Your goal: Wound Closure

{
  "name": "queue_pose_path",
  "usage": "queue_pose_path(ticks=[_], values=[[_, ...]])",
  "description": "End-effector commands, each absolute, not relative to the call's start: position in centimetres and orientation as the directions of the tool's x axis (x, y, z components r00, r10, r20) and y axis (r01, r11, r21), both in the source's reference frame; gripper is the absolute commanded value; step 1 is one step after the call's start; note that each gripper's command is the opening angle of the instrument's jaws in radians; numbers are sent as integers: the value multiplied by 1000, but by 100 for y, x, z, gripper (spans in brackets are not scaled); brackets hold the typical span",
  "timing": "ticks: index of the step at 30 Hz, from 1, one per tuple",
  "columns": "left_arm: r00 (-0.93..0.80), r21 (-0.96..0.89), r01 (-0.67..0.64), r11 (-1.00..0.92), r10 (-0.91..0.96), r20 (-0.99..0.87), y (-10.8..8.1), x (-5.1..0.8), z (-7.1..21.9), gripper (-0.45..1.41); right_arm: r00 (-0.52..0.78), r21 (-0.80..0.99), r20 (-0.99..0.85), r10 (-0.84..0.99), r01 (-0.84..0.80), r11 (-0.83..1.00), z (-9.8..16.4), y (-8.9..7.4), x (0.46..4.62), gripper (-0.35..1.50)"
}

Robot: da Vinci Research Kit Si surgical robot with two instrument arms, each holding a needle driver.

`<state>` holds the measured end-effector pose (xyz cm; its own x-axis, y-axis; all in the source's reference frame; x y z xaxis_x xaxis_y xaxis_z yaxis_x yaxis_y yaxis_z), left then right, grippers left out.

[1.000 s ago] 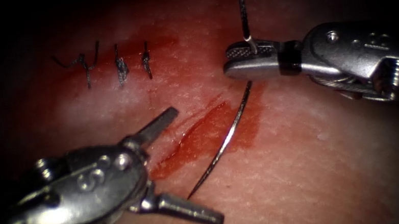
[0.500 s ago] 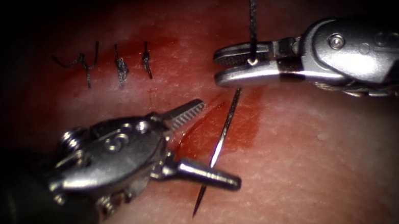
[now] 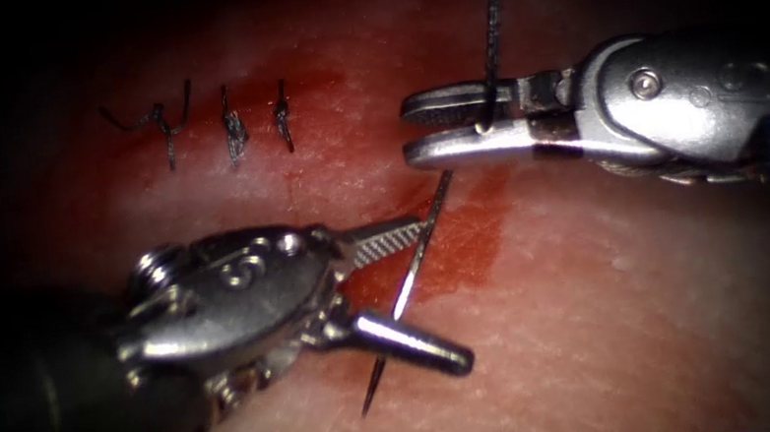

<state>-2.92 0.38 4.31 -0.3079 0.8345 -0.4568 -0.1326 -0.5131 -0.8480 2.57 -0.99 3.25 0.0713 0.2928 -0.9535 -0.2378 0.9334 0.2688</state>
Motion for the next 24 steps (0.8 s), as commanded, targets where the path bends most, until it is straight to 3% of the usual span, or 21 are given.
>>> queue_pose_path(ticks=[1,3,6,8,9,23,24], values=[[-310,-847,-126,-516,832,-460,35,-297,439,82,68,269,-954,292,-234,934,330,-101,266,-35],[-311,-850,-123,-513,833,-458,35,-296,441,72,66,264,-956,286,-230,937,330,-101,266,-35],[-313,-852,-113,-511,832,-457,38,-295,444,42,62,260,-958,279,-223,940,329,-102,267,-35],[-298,-884,-95,-457,861,-413,42,-293,447,-32,57,260,-959,278,-215,941,328,-103,267,-35],[-287,-895,-89,-437,872,-397,44,-293,448,-45,55,261,-959,278,-214,942,328,-103,268,-35],[-218,-964,-149,-219,958,-184,43,-292,454,-45,49,271,-957,287,-208,940,326,-107,271,-35],[-210,-966,-145,-213,961,-181,43,-292,454,-45,48,282,-954,297,-209,936,326,-107,271,-28]])
